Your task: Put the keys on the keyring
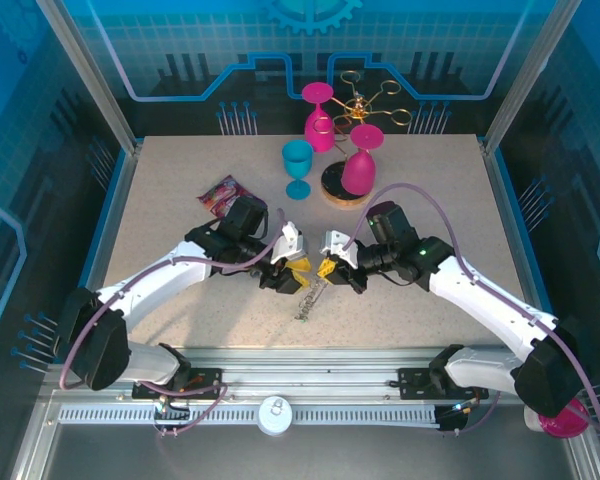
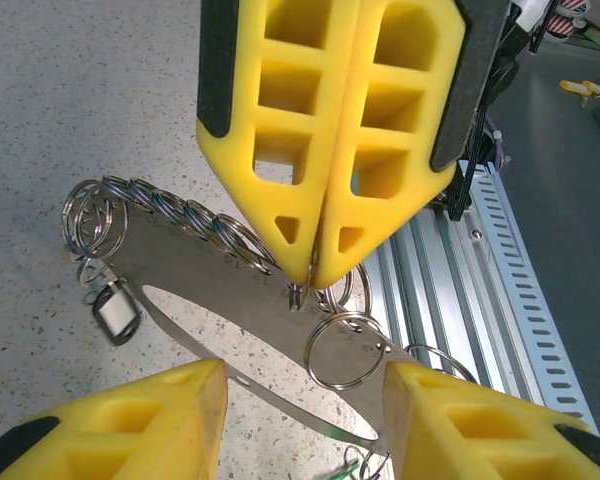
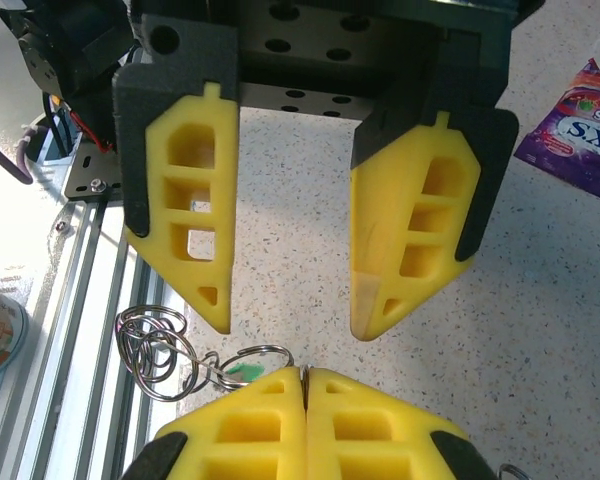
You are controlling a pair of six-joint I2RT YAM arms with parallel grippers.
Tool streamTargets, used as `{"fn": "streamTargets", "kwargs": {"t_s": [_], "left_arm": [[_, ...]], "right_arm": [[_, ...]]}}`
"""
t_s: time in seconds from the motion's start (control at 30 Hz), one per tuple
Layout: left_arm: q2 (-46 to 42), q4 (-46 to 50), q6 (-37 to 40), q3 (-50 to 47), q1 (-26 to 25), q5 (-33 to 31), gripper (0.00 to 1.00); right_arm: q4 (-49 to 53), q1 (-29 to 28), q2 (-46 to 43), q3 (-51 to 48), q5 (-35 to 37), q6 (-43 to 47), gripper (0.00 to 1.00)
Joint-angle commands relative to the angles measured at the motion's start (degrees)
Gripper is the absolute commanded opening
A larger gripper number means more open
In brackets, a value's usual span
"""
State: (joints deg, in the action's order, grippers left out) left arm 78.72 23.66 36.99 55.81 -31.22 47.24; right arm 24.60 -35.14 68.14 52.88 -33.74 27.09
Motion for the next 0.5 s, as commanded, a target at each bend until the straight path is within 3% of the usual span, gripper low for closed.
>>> {"fn": "streamTargets", "kwargs": {"t_s": [0.0, 0.17, 0.47], "left_arm": [[-0.7, -3.9, 0.9, -0.3, 0.4, 1.7, 0.43], [-3.5, -11.5, 0.5, -4.2, 0.5, 0.5, 0.37], [-4.0, -13.3, 0.1, -6.4, 0.4, 1.4, 0.33]], "right_arm": [[-2.3, 0.2, -1.5, -0.6, -2.8, 2.3, 0.0], [-3.8, 0.1, -1.7, -1.2, -3.2, 2.3, 0.0], [-7.3, -0.5, -1.9, -2.0, -3.7, 0.6, 0.0]]}}
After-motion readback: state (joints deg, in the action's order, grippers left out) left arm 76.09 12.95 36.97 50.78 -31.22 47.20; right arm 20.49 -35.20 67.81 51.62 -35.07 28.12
